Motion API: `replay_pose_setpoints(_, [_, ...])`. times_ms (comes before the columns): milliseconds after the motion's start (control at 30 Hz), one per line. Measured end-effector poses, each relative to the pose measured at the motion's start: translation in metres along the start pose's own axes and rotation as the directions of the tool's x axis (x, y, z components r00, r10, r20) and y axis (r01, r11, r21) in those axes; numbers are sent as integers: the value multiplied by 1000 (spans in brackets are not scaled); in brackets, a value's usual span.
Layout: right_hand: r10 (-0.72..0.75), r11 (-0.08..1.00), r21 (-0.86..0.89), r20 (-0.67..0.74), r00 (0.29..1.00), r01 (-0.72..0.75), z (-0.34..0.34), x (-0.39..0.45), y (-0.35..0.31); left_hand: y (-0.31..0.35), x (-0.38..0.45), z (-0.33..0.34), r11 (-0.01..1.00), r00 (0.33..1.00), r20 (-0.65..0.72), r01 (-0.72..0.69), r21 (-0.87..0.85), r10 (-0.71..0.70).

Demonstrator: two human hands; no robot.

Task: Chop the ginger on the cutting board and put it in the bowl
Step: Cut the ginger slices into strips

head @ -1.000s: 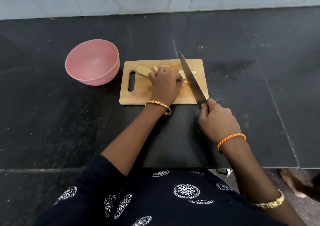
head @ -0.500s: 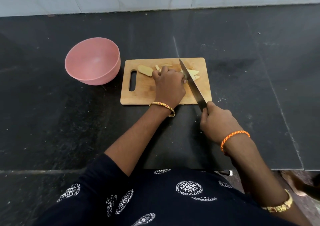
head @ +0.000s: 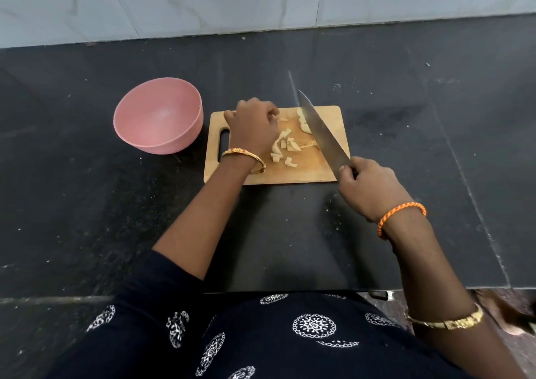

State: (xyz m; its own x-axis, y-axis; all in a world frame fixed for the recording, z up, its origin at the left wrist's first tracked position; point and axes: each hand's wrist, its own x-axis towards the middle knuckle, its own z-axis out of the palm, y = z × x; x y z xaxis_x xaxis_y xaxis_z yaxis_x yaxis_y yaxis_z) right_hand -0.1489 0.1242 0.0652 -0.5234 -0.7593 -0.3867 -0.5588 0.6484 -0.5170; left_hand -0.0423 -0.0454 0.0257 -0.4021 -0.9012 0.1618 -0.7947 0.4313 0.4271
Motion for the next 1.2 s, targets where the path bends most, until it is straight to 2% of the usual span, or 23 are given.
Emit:
replay_pose_setpoints(67, [-5, 1000, -1, 26, 1000, 5, 1, 5, -3, -6, 7, -1, 995, 996, 85, -23, 94, 15])
replay_pose_setpoints(133, [-8, 1000, -9, 44, 999, 9, 3, 8, -4, -8, 12, 1, 988, 993, 113, -53, 142, 38])
replay_pose_setpoints(433, [-55, 996, -69, 72, 996, 60, 12, 17, -16, -11, 13, 11, 997, 999, 14, -48, 62, 47])
replay_pose_setpoints(667, [14, 978, -207, 191, 982, 26, 14, 15, -31, -10, 12, 18, 995, 997, -66, -23, 94, 29])
replay_pose_setpoints(833, [24, 963, -267, 222, 975, 37, 9, -4, -19, -11, 14, 17, 999, 999, -39, 17, 38, -16])
replay_pose_setpoints(1000, [14, 979, -204, 196, 981, 27, -4, -15, -7, -11, 17, 11, 1000, 998, 65, 19, 6, -20])
replay_pose_setpoints(1100, [-13, 986, -163, 163, 987, 40, -7, -13, -11, -11, 13, 8, 999, 999, 31, 29, -14, -28])
replay_pose_setpoints(1200, [-40, 985, -162, 162, 986, 66, -6, -8, -17, -12, 10, 7, 999, 999, 17, 29, 45, -30])
